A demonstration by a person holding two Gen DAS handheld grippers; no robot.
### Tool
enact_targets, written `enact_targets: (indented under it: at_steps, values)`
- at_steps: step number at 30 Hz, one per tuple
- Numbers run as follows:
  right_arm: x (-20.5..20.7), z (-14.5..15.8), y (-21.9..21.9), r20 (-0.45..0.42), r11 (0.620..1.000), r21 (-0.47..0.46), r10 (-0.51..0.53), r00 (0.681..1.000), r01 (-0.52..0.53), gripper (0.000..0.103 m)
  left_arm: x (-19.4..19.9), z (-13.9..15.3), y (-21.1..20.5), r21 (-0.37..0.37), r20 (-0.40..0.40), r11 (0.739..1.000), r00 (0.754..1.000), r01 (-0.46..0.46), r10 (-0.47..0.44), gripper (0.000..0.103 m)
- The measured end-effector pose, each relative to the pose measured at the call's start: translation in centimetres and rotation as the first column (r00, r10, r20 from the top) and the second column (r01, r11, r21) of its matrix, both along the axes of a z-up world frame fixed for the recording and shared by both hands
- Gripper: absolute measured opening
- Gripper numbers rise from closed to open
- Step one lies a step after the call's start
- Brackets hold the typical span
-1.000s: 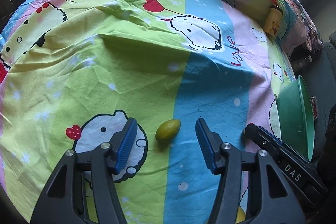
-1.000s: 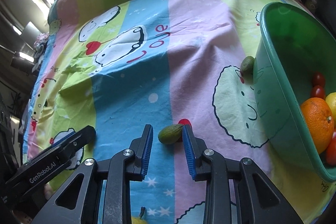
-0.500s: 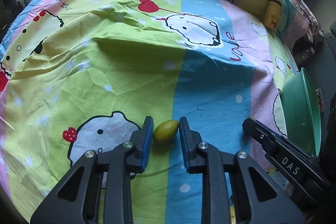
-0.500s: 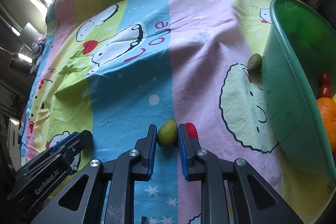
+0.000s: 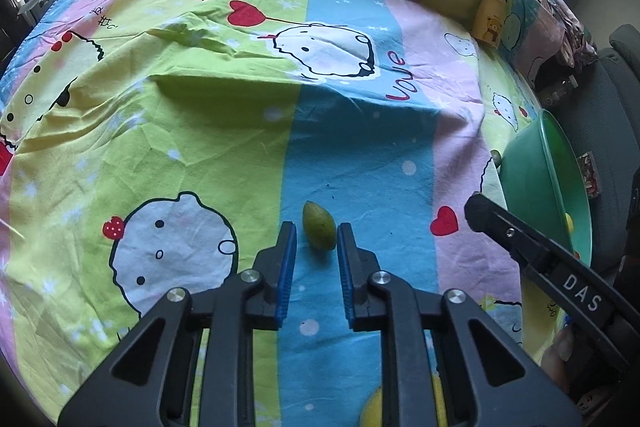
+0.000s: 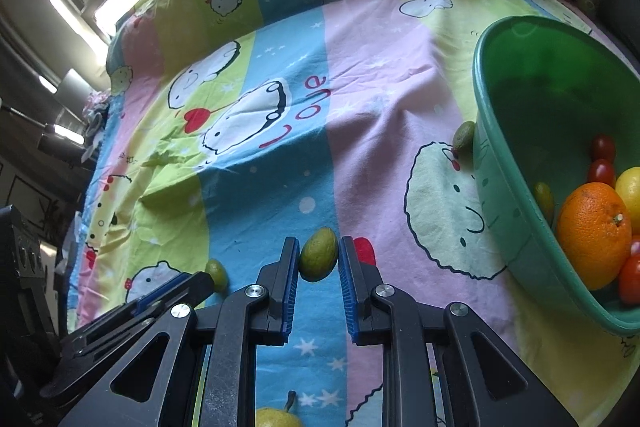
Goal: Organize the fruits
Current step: 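Carry both held green fruits over the green bowl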
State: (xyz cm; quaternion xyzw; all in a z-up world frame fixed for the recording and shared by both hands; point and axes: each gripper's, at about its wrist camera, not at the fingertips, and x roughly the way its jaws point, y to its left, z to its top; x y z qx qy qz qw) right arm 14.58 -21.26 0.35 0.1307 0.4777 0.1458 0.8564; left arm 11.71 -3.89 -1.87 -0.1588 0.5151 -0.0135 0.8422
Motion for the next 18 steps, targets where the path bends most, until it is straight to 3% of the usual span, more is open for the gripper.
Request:
enact_targets:
  at_steps: [4,9,11,14,16,18]
  values:
    - [-0.2,0.3,-0.7,0.009,1.000,0.012,-0.013,1.000,0.012,0.022,0.3,-0.6,0.7,-0.016,-0.027,0.999,0.999,-0.030,0.029,0.033]
    - [-0.4,0.3,-1.2,0.001,0.999,0.037,-0.022,1.000,0.022,0.022,0.7,-1.4,1.6,-0.172,-0.060,0.983,0.997,-0.056,0.046,0.073]
    - [-0.5,0.5,-1.2,0.005,0.999,0.046,-0.027,1.000,0.027,0.022,0.7,-1.4,1.9,-0.200,-0.059,0.976,0.996,-0.083,0.072,0.075]
    - [-0.7,0.8,-1.7,0.012,0.997,0.069,-0.035,0.999,0.034,0.022,1.5,-1.2,1.5,-0.167,-0.052,0.981,0.995,-0.093,0.086,0.075]
    - [-0.8,1.1,-2.1,0.019,0.995,0.091,-0.044,0.999,0.042,0.022,1.7,-1.1,0.7,-0.118,-0.043,0.989,0.996,-0.086,0.081,0.072]
    - [-0.8,1.4,-2.6,0.025,0.993,0.108,-0.051,0.998,0.048,0.022,1.9,-1.1,-0.3,-0.048,-0.037,0.996,0.996,-0.077,0.076,0.062]
